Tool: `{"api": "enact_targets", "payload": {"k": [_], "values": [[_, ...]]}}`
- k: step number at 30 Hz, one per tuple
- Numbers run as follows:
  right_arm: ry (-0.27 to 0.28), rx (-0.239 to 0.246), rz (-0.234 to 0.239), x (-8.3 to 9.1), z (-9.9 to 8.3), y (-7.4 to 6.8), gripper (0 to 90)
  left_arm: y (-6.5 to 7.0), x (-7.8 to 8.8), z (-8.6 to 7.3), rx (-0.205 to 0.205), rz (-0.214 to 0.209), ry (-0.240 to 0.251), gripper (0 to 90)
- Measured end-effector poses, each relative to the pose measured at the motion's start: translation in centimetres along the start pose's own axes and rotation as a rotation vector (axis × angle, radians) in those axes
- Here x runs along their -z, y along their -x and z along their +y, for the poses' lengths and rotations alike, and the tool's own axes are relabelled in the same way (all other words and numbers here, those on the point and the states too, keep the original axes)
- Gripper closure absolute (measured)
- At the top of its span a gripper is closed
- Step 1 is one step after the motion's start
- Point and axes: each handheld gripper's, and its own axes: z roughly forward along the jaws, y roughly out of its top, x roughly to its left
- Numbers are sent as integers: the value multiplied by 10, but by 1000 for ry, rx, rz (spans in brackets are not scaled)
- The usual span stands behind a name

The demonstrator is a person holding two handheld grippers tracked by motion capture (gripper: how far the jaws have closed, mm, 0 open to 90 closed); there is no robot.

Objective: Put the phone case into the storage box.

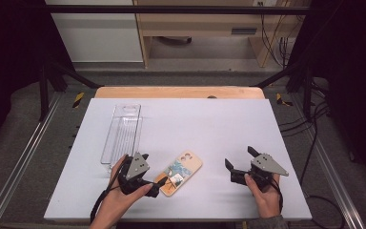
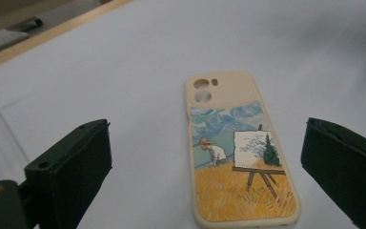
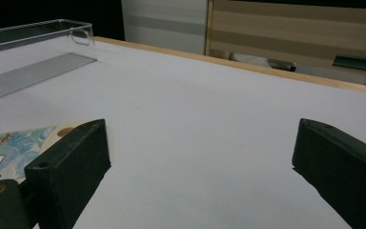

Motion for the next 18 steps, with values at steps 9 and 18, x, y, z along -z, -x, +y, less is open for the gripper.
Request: {"api": "enact_targets", "payload": {"k": [9,18], "values": [[6,-8,13,1,1,-2,50,12,-25,-4,-28,-43,-92,30],[9,-10,33,0,1,-4,47,17,-47,-10,-17,-59,-178,36]]}}
